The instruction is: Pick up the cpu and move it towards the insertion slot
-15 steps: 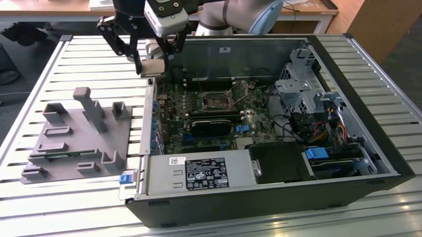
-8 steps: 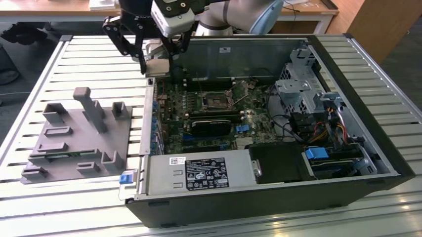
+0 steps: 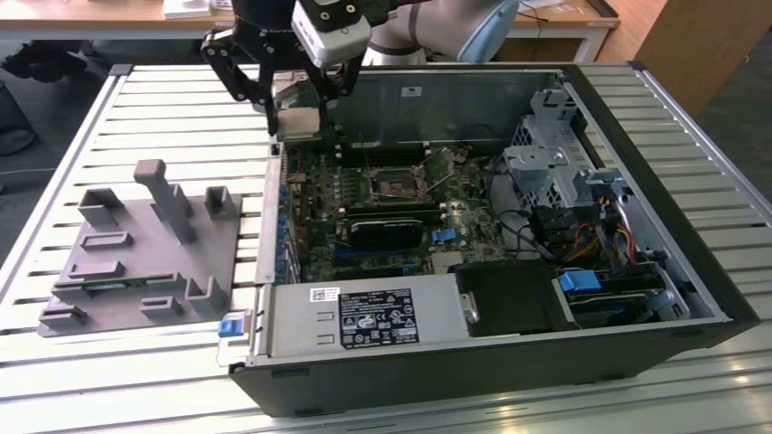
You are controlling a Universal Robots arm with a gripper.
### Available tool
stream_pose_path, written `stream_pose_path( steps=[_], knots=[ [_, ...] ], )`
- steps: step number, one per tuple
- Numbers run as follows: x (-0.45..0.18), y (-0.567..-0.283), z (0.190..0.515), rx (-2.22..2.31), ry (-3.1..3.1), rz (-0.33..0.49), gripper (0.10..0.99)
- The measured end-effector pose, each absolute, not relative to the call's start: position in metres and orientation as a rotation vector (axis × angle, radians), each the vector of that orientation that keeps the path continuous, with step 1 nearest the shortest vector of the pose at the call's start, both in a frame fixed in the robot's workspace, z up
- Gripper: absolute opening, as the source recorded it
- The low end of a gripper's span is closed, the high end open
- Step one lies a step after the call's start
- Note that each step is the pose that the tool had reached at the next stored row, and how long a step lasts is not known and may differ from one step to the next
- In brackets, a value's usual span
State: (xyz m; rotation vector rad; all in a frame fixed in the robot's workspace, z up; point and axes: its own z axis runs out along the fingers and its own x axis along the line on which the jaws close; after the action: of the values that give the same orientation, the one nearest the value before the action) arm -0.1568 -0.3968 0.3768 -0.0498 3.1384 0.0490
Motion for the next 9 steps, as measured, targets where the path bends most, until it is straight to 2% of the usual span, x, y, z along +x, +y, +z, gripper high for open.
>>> stream_pose_path(
  steps=[9],
  knots=[
    [-0.137, -0.397, 0.377, -0.050, 3.138, 0.049, 0.545]
  ],
)
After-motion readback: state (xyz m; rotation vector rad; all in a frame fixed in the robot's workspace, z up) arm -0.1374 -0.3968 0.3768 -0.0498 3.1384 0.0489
